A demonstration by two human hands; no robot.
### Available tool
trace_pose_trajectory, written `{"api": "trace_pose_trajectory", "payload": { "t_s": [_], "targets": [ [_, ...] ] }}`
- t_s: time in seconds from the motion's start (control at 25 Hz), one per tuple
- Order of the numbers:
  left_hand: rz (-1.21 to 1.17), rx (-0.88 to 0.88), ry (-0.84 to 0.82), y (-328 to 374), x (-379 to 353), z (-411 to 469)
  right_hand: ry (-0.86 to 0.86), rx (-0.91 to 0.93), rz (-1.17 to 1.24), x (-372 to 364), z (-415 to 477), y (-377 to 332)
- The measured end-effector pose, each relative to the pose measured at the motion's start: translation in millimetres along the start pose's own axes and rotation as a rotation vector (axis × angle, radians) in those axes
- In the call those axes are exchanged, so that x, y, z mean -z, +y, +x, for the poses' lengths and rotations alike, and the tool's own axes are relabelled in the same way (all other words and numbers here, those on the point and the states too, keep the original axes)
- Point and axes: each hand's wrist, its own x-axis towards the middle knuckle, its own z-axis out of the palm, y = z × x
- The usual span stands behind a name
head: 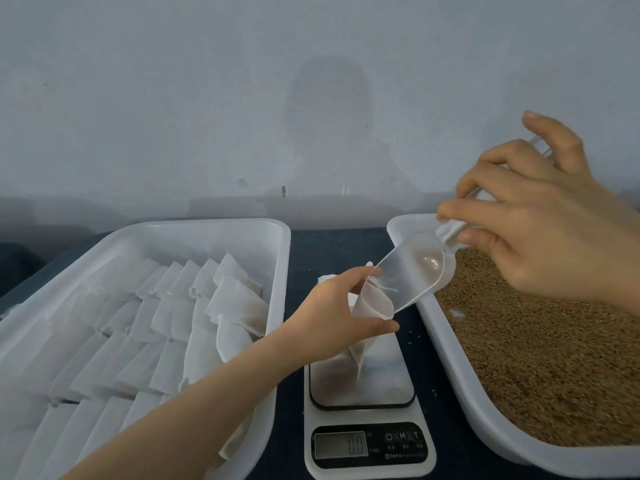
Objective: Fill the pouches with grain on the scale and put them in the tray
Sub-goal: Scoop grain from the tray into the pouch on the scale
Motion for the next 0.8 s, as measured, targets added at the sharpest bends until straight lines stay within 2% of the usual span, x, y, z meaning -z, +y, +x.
{"api": "trace_pose_trajectory", "payload": {
  "t_s": [0.24,0.44,0.64,0.72,0.8],
  "targets": [
    [-0.046,0.028,-0.010,-4,0,0,0.037,0.097,-0.096,6,9,-9],
    [-0.053,0.057,-0.015,-4,0,-1,0.080,0.007,-0.082,4,0,-5],
    [-0.046,0.113,-0.035,-2,0,-1,0.144,-0.386,-0.011,-25,-32,25],
    [-0.036,0.123,-0.038,-2,0,0,0.089,-0.588,0.051,-46,-49,28],
    [-0.024,0.130,-0.043,-3,0,0,-0.054,-0.770,0.119,-68,-62,24]
  ]
}}
